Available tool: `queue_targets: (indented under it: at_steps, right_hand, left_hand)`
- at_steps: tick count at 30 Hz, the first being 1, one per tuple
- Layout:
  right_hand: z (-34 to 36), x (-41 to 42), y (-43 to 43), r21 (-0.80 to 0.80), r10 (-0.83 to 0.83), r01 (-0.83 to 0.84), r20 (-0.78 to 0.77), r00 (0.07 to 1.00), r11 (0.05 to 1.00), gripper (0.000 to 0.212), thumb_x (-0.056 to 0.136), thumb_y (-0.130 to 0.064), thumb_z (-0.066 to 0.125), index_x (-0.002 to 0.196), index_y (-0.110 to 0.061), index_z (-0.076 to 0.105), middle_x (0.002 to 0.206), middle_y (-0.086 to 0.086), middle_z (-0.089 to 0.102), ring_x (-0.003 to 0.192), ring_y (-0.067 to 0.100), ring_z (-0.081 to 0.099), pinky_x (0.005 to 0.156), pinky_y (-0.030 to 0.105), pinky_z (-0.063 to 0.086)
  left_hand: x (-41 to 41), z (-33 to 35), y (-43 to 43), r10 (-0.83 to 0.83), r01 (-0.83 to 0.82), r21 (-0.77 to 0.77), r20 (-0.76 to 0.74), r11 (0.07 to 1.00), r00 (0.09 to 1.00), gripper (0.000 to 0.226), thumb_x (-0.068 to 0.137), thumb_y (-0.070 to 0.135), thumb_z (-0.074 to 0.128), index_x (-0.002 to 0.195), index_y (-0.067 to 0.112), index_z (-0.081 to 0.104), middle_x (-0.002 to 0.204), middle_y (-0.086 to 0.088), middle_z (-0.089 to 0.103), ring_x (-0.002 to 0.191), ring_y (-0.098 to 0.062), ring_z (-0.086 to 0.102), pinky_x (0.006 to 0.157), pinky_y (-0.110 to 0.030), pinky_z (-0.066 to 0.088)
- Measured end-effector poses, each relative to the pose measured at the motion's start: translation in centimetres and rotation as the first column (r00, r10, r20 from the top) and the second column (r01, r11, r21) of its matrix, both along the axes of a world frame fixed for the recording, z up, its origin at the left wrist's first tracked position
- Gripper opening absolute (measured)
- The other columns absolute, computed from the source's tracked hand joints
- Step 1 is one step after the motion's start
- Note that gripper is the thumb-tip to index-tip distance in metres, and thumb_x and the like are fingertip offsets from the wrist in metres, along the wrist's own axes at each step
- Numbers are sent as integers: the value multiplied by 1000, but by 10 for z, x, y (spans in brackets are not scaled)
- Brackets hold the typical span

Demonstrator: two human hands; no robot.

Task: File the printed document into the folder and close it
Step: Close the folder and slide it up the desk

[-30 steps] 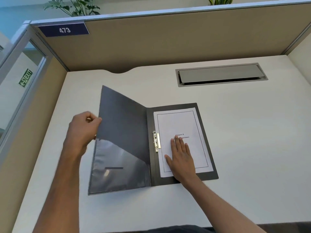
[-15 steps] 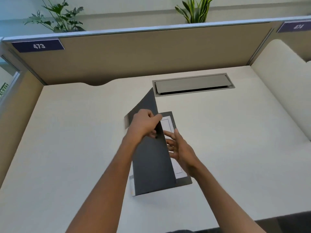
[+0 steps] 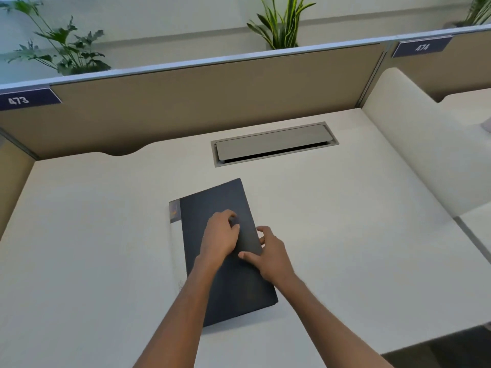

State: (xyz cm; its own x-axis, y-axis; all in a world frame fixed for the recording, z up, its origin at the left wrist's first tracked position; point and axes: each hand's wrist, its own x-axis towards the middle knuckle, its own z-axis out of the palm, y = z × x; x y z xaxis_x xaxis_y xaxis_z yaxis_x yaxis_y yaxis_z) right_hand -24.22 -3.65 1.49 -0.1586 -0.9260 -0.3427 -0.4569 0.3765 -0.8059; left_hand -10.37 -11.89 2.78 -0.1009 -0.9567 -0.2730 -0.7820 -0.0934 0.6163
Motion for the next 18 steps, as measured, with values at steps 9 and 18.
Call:
queue_targets:
  at_steps: [9, 18]
  right_hand:
    - [-30, 16, 4, 145, 204, -151, -496, 844, 978, 84, 85, -46, 76, 151, -27, 27, 127, 6, 45, 115, 26, 52, 88, 36, 52]
    - [-41, 27, 15, 151, 251, -200, -592, 766, 968, 70, 93, -45, 66, 152, -28, 32, 132, 8, 43, 121, 26, 45, 96, 34, 50]
  left_hand:
    - [48, -38, 46, 140, -139, -19, 242, 990, 960, 78, 94, 37, 69, 161, 30, 29, 171, -13, 16, 157, -30, 20, 126, -44, 25]
    - [78, -64, 80, 221, -236, 17, 294, 972, 930, 82, 95, 53, 61, 163, 33, 20, 174, -10, -1, 159, -35, 9, 127, -49, 21]
